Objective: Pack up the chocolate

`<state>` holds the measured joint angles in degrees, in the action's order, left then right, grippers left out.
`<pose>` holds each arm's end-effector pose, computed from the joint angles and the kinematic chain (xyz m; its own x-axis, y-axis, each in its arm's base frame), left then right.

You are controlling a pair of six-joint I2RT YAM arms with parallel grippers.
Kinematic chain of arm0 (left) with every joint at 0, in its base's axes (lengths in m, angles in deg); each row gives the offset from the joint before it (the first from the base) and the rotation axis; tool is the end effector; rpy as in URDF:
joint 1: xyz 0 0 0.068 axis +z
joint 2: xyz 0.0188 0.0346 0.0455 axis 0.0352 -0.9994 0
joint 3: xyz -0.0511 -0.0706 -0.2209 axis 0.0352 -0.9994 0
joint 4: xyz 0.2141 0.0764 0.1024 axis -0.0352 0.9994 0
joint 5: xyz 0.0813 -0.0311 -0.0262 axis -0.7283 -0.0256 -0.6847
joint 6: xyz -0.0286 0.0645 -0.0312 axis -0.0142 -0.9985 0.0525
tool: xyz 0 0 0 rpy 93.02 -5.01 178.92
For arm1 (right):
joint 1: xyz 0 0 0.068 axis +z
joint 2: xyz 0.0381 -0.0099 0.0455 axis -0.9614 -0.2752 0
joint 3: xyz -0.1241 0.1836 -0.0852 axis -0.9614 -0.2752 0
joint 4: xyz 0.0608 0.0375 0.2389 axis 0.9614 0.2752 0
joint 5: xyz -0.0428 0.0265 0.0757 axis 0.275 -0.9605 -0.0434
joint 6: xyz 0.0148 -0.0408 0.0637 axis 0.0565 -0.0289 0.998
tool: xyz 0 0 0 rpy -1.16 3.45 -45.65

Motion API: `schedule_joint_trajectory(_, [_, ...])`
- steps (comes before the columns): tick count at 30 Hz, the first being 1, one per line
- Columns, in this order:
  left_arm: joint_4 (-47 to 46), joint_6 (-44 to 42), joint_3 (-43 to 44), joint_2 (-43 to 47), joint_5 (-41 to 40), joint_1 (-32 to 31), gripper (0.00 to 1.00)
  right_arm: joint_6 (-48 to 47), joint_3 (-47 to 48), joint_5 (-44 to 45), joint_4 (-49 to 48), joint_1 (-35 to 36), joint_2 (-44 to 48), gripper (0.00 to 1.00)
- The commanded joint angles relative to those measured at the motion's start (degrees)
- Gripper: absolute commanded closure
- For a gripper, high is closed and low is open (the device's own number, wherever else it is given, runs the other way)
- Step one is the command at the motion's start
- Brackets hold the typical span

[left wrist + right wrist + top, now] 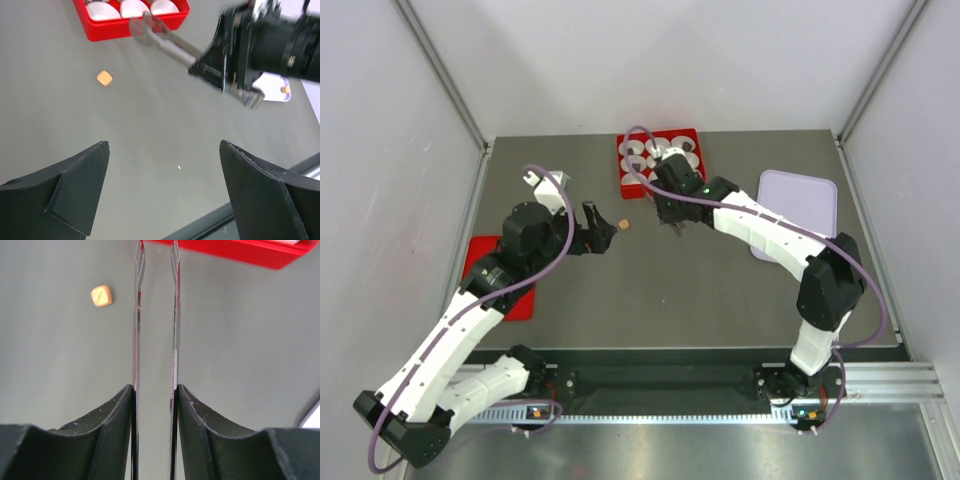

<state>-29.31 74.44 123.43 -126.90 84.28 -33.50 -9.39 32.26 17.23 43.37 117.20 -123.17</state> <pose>0.1957 -0.1176 0.3281 -0.4939 -0.2138 -0.8428 0.3146 0.8597 -0.4024 0.3010 0.2598 0.2518 -0.6769 -0.2038 -0.7074 -0.3348 0.9410 0.0493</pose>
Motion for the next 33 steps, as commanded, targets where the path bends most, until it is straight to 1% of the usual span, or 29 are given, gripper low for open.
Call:
schedule_joint_trajectory(1, [-0.2, -1.8, 3.6, 1.0, -3.8, 0.0, 0.04, -1.2, -0.7, -1.2, -4.3, 3.6, -0.3, 0.61])
schedule_joint_trajectory(6, [2.0, -2.2, 6.8, 2.2, -7.1, 0.0, 0.05, -1.7, -1.3, -1.3, -7.4, 6.2, -1.9, 0.58])
schedule_joint_trajectory(9, [2.7, -1.8, 8.2, 2.8, -7.5, 0.0, 0.05, -1.4, -1.5, -1.6, -8.1, 7.4, -3.1, 0.55])
schedule_joint_trajectory(15, [3.1, -1.3, 8.5, 3.9, -7.4, 0.0, 0.05, -3.6, -1.9, -0.2, -8.7, 8.9, -5.6, 0.55])
schedule_joint_trajectory(19, [3.2, -1.3, 8.4, 4.0, -7.3, 0.0, 0.05, -4.9, -2.4, 0.3, -8.7, 9.0, -6.9, 0.55])
schedule_joint_trajectory(27, [2.8, -1.1, 8.0, 3.9, -7.0, 0.0, 0.05, -6.2, -5.1, -0.9, -9.0, 9.6, -5.9, 0.55])
schedule_joint_trajectory(33, [2.2, -0.7, 7.7, 3.9, -6.8, 0.0, 0.05, -6.3, -6.0, -1.7, -9.1, 9.6, -5.2, 0.59])
